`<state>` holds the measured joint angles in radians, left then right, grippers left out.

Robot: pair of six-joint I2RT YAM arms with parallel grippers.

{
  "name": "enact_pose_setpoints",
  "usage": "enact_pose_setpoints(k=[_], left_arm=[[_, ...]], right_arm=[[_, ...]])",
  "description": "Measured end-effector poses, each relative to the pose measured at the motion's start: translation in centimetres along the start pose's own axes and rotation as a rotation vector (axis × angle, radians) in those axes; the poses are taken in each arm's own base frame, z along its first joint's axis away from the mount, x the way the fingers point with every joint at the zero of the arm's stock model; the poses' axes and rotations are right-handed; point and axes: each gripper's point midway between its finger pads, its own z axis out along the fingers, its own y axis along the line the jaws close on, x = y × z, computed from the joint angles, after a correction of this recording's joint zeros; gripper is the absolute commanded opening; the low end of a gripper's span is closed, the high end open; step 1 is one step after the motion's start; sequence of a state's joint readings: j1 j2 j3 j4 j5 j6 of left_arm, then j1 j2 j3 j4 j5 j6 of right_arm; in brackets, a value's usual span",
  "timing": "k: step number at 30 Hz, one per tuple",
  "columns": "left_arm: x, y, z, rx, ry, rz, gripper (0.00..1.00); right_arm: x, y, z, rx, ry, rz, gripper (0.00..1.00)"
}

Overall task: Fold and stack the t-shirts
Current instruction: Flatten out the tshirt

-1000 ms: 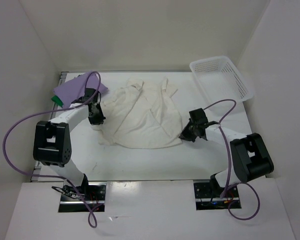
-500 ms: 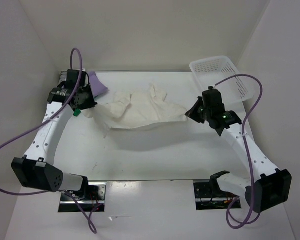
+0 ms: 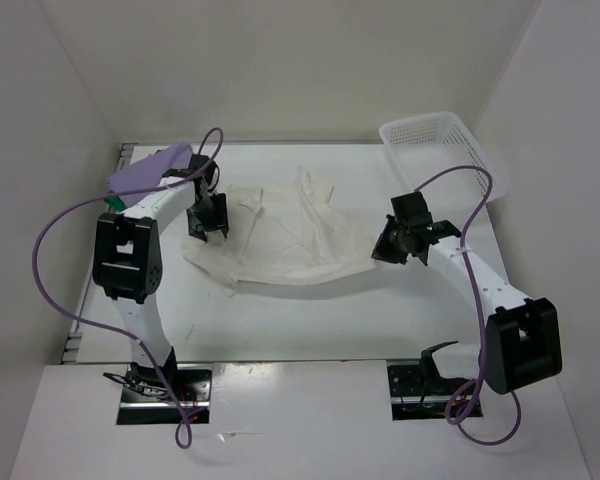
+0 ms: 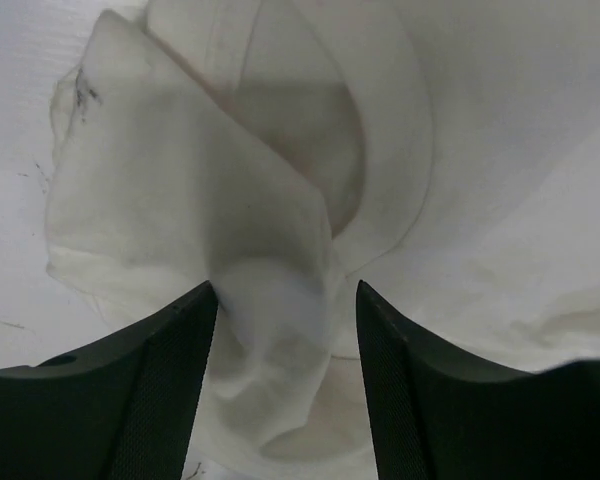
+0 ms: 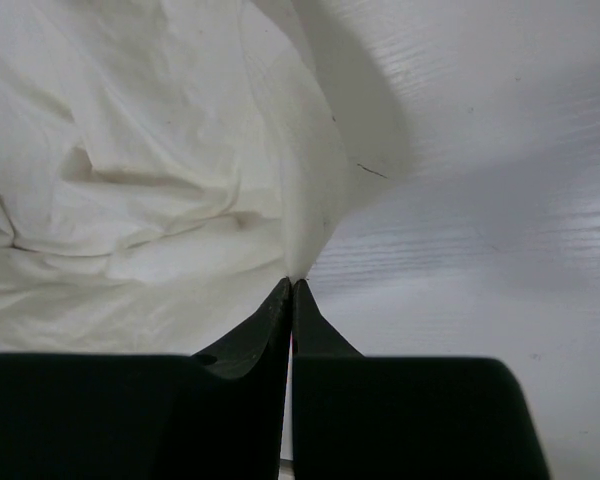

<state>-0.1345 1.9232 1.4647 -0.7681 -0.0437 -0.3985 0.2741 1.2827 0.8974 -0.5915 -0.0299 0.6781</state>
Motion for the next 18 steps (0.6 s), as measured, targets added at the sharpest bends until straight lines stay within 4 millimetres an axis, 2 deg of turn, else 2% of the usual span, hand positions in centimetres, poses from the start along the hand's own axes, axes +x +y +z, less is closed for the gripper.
enact_pose_setpoints(k=[3,5,7,9,11,13,14,16,18], left_arm=[[-0.4,-0.4,-0.5,0.031,-0.044,-0.013,0.7],[0.5,0.2,-2.4,0.047,-0.093,-0.037,0.78],[1.7,1.8,-5.1,0.048,-0.153,-0.08,0.85],[2.4,3.9,-7.4,0.05,-0.24,-0.166,0.87],[3.1,5.7,-8.4,0.064,-0.291,-0.257,0.85],[3.8,7.0,-7.4,0.086,-0.308,-0.36,0.8],[4.6,7.3,-6.2,0.092,-0.291,-0.399,0.74],[6.7,7.2,-3.9,0.101,-0.228,-0.458,0.7],[8.4,6.9,-2.6,0.118,-0.187,-0.505,0.64]], right_arm=[[0.2,-0.3,0.7,0.016,0.016,-0.001,0.02],[0.4,-0.5,1.2,0.029,0.029,-0.003,0.02],[0.5,-0.5,1.5,0.031,0.037,-0.003,0.02],[0.4,-0.3,1.6,0.021,0.035,-0.004,0.02],[0.2,0.0,1.6,0.007,0.028,-0.006,0.02],[0.1,0.3,1.6,-0.006,0.024,-0.006,0.02],[0.1,0.4,1.6,-0.011,0.023,-0.006,0.02],[0.1,0.6,1.6,-0.021,0.026,-0.007,0.02],[0.1,0.7,1.6,-0.026,0.028,-0.007,0.02]])
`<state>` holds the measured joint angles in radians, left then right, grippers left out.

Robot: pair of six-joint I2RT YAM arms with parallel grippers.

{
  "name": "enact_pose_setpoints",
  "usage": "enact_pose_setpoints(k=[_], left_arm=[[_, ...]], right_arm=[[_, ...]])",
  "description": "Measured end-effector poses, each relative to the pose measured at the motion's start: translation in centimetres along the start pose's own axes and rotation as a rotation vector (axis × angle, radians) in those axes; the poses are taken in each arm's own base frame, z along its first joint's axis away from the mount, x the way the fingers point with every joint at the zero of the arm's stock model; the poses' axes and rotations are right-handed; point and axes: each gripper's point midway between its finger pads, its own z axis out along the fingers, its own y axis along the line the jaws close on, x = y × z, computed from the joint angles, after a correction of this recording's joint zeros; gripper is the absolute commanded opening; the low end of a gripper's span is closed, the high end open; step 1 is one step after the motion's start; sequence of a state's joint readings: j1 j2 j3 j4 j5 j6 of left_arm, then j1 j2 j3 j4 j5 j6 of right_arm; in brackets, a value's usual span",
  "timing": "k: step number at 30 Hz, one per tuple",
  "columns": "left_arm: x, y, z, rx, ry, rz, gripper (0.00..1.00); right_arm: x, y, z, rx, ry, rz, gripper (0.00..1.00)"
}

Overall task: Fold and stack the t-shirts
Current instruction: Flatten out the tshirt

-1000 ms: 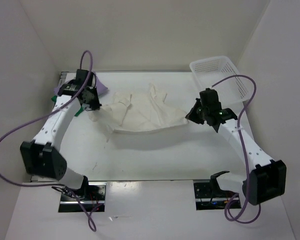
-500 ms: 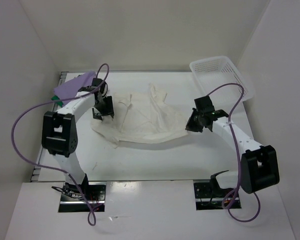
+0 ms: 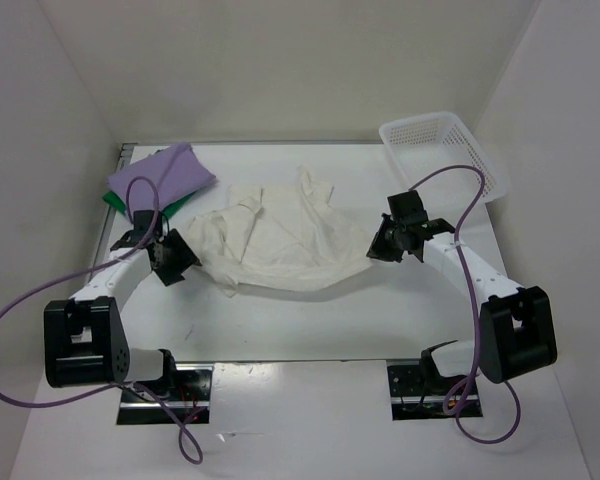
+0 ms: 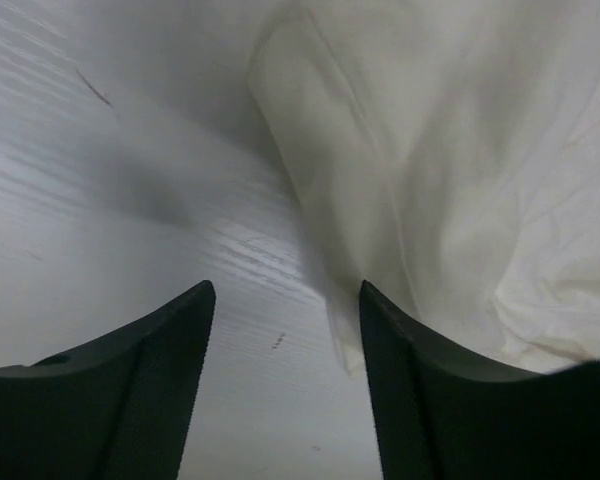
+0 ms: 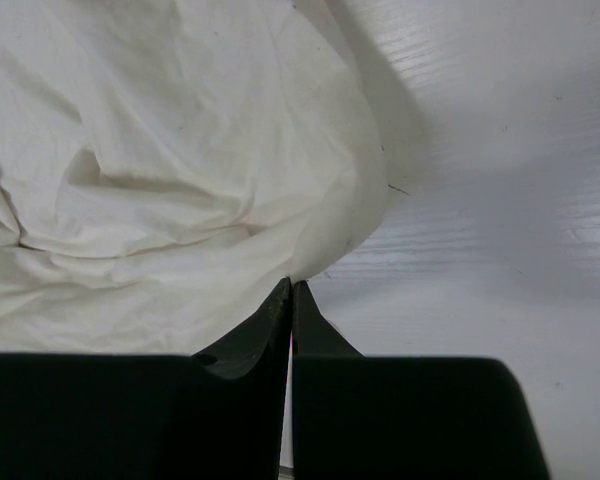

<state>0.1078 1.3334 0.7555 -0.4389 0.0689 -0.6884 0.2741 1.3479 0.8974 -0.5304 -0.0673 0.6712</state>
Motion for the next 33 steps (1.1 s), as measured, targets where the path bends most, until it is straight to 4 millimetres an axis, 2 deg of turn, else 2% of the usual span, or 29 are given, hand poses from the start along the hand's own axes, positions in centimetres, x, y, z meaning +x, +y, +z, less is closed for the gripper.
enact_pose_setpoints(k=[2,7,12,13,14,17,19,21,25,27,29,31,33], left_arm=[[0.1,-0.4,0.5,0.022,-0.001,-0.032,0.62],[-2.1,-2.8,2.4,0.106,-0.052,-0.121,0.51],[-3.8,-4.3,3.1,0.168,-0.102,-0.164,0.13],[-3.9,-4.4,3.2,0.168,-0.101,-0.161,0.03],[-3.9,-4.4,3.3,0.165,-0.095,-0.157,0.0],[-3.7,-4.3,2.6,0.147,-0.075,-0.134,0.0],[-3.4,-4.2,1.4,0.141,-0.056,-0.119,0.0],[-2.6,-4.2,-0.4,0.145,-0.031,-0.107,0.0],[-0.4,-4.1,-5.1,0.145,0.038,-0.085,0.0],[0.7,-5.1,-7.2,0.145,0.091,-0.049,0.0],[2.4,-6.7,-8.4,0.158,0.176,0.007,0.0],[4.5,-8.6,-8.7,0.181,0.282,0.055,0.0],[6.0,-9.8,-7.8,0.188,0.385,0.074,0.01]], right_arm=[[0.0,0.1,0.0,-0.004,0.002,0.0,0.02],[0.1,0.4,0.0,-0.021,0.009,-0.007,0.02],[0.1,0.5,-0.1,-0.03,0.008,-0.009,0.02],[0.1,0.6,-0.1,-0.031,0.007,-0.009,0.02],[0.1,0.6,-0.1,-0.031,0.007,-0.01,0.02],[0.1,0.7,-0.1,-0.036,0.011,-0.01,0.02],[0.2,0.8,-0.1,-0.043,0.016,-0.013,0.02],[0.3,0.9,-0.2,-0.051,0.021,-0.016,0.02],[0.4,1.3,-0.6,-0.074,0.024,-0.029,0.02],[0.5,1.5,-0.9,-0.091,0.028,-0.04,0.02],[0.6,1.6,-1.0,-0.1,0.035,-0.05,0.02],[0.8,1.6,-0.9,-0.1,0.049,-0.062,0.02],[0.4,1.8,-0.6,-0.097,0.058,-0.066,0.02]])
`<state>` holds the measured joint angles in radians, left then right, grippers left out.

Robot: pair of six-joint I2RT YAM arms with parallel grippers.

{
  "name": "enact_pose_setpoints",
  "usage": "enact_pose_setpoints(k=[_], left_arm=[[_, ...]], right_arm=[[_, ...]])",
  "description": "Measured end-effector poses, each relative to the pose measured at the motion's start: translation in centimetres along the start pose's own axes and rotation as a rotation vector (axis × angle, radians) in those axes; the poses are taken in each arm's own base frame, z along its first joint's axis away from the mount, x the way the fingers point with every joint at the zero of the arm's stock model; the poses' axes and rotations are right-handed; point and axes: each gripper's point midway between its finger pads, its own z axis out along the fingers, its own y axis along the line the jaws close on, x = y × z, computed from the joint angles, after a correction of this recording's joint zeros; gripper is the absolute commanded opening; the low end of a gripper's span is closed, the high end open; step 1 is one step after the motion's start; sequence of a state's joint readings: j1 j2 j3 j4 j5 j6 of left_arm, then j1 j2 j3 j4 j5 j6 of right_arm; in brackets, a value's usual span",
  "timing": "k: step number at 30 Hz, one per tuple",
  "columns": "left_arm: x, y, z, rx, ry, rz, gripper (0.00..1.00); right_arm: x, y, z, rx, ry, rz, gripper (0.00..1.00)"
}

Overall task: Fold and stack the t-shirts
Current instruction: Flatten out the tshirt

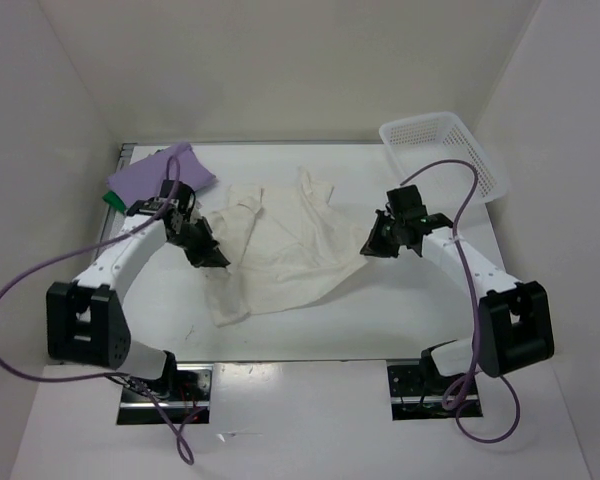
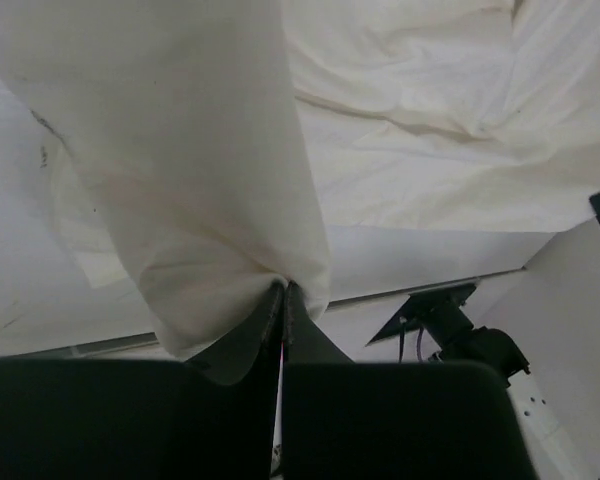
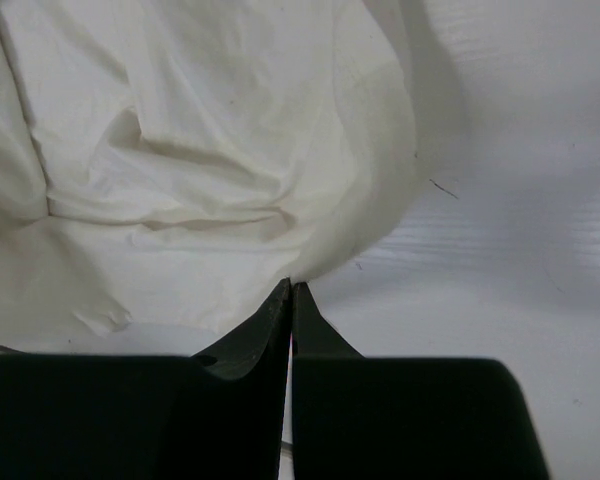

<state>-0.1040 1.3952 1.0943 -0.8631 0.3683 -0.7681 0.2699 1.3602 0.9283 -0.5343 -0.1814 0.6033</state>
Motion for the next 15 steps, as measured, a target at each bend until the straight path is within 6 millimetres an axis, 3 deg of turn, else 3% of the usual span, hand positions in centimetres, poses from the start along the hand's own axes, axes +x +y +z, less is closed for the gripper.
enact_pose_setpoints(k=[2,4,7,10,11,12,13,14,15], left_arm=[[-0.5,0.2,2.1,-0.006,0.065,-0.031,0.01],[-2.6,1.4,4.3,-0.021,0.104,-0.11,0.0],[-8.2,3.5,7.1,-0.054,0.088,-0.215,0.0],[-14.6,2.4,8.7,-0.039,0.002,-0.202,0.05],[-16.7,1.4,9.0,-0.022,-0.035,-0.178,0.12],[-18.5,0.2,9.2,-0.001,-0.072,-0.15,0.26],[-20.1,-0.9,9.4,0.025,-0.114,-0.114,0.48],[-21.5,-2.0,9.5,0.051,-0.156,-0.078,0.8],[-22.5,-2.6,9.6,0.069,-0.19,-0.051,0.89]], right_arm=[[-0.6,0.1,0.6,0.006,0.006,-0.002,0.02],[-1.5,-0.1,1.4,0.018,0.014,0.004,0.02],[-2.5,-0.5,2.6,0.039,0.017,0.011,0.02],[-2.6,-0.9,3.3,0.058,0.028,0.018,0.02],[-2.6,-1.0,3.4,0.06,0.03,0.02,0.02],[-2.6,-1.0,3.4,0.061,0.03,0.021,0.02],[-2.6,-1.0,3.4,0.06,0.029,0.021,0.02],[-2.7,-1.0,3.4,0.059,0.027,0.02,0.02],[-2.7,-1.0,3.4,0.06,0.025,0.02,0.02]])
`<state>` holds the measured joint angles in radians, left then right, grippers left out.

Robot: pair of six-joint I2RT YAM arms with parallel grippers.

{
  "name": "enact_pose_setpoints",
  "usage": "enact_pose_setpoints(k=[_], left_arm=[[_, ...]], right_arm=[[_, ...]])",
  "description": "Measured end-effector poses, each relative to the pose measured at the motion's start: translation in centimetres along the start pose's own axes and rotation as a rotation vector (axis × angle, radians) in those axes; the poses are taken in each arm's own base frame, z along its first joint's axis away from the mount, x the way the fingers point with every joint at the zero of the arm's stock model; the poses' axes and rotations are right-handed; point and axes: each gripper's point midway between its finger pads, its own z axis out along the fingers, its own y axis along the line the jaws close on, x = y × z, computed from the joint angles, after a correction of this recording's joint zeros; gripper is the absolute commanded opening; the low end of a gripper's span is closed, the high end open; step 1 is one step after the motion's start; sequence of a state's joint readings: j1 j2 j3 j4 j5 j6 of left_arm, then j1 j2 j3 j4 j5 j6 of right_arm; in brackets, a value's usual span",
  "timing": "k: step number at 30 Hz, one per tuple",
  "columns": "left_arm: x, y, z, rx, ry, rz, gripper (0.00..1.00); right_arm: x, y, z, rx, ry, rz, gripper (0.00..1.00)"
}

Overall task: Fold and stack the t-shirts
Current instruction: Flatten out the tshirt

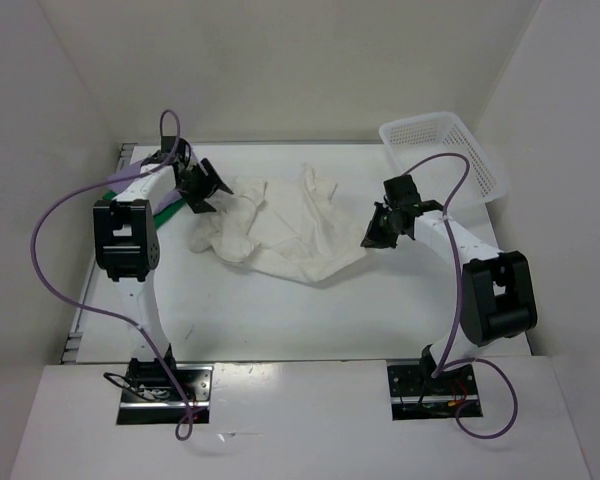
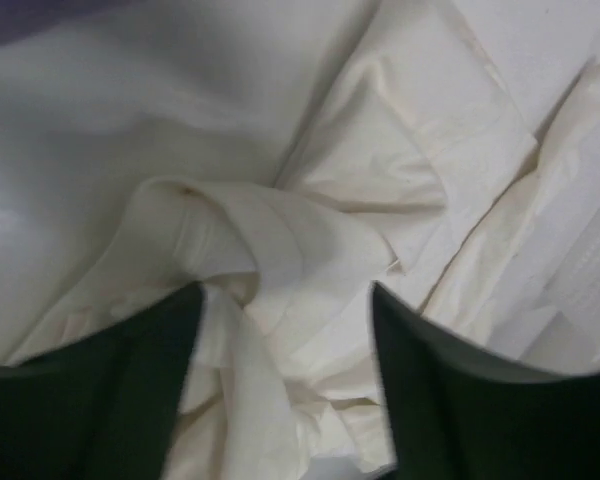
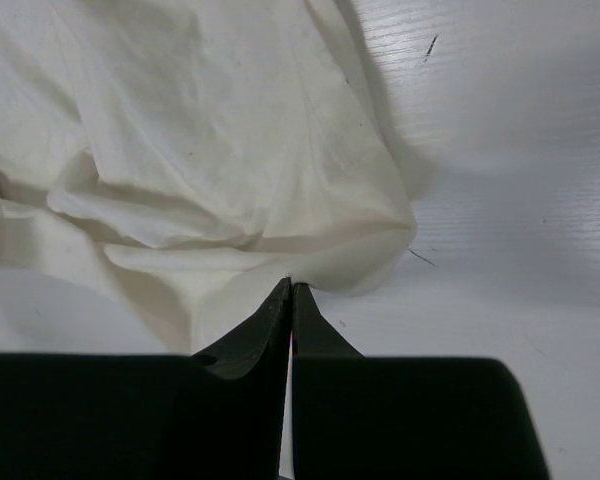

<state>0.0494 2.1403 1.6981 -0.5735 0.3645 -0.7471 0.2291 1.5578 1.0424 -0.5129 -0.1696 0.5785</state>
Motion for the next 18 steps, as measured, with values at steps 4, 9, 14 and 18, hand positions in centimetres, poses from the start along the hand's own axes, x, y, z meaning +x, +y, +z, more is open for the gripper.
enact_pose_setpoints(k=[4,9,14,18], left_arm=[[-0.1,0.3,0.1,-0.009,-0.077,0.051,1.0],[3.6,4.4,-4.6,-0.072,-0.153,0.015,0.63],[6.7,4.9,-9.8,-0.004,-0.259,-0.012,0.4],[10.4,6.0,-11.6,0.035,-0.273,-0.042,0.4]], right_arm=[[-0.1,0.0,0.0,-0.001,-0.004,0.003,0.02],[-0.5,0.4,-0.7,-0.012,-0.027,0.003,0.02],[-0.7,0.7,-1.4,-0.026,-0.046,-0.001,0.02],[-0.4,0.5,-1.5,-0.026,-0.045,-0.002,0.02]])
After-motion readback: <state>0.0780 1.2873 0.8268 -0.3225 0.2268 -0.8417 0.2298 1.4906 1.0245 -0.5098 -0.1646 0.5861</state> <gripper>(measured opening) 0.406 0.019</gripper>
